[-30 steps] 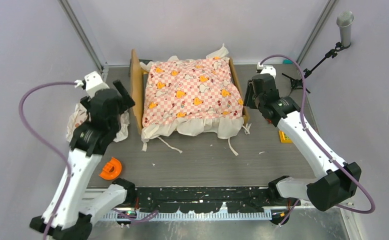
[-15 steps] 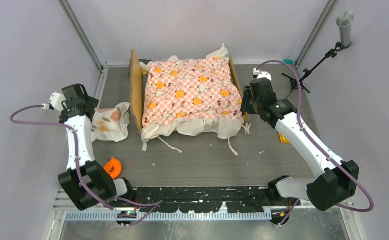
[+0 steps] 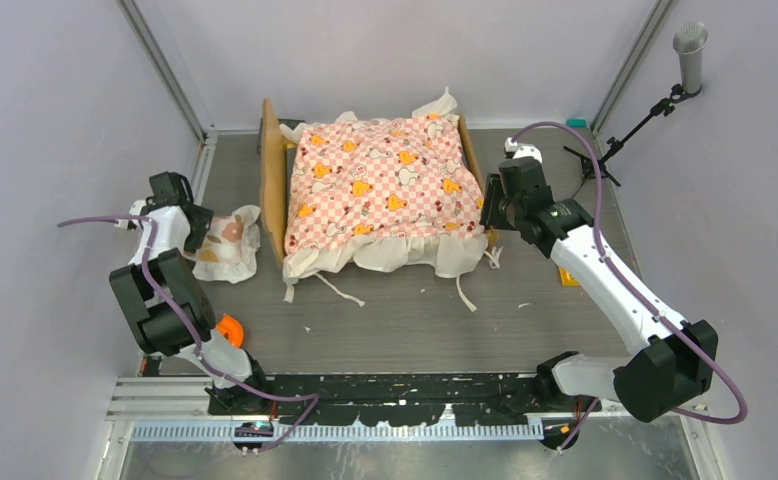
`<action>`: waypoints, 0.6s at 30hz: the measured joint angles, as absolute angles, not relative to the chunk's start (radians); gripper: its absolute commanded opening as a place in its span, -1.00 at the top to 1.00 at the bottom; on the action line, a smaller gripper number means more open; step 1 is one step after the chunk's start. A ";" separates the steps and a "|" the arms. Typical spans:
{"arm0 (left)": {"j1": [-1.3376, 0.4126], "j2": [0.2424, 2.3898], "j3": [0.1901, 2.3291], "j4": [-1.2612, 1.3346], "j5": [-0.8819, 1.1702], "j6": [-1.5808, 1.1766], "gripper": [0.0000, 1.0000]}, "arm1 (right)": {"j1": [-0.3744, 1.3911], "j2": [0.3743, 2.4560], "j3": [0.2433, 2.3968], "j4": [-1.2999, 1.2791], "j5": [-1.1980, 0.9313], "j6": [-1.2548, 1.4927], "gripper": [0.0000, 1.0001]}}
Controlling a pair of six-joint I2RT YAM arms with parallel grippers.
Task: Set up the pet bed
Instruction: Pick up the pillow at the center of the board.
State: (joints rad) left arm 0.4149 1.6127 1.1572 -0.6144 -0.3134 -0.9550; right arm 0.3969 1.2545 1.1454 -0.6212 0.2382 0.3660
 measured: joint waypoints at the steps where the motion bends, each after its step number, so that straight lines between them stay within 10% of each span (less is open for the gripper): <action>1: 0.414 1.623 1.157 -0.610 -0.314 -0.961 -0.99 | 0.397 1.254 1.145 -0.621 0.237 0.366 0.04; 7: 0.414 1.686 1.159 -0.572 -0.313 -0.990 -0.45 | 0.397 1.254 1.145 -0.621 0.237 0.369 0.03; 15: 0.414 1.696 1.160 -0.524 -0.314 -1.007 0.94 | 0.397 1.254 1.145 -0.621 0.236 0.369 0.04; 18: 0.414 1.649 1.136 -0.512 -0.308 -1.008 1.00 | 0.397 1.254 1.145 -0.621 0.236 0.369 0.04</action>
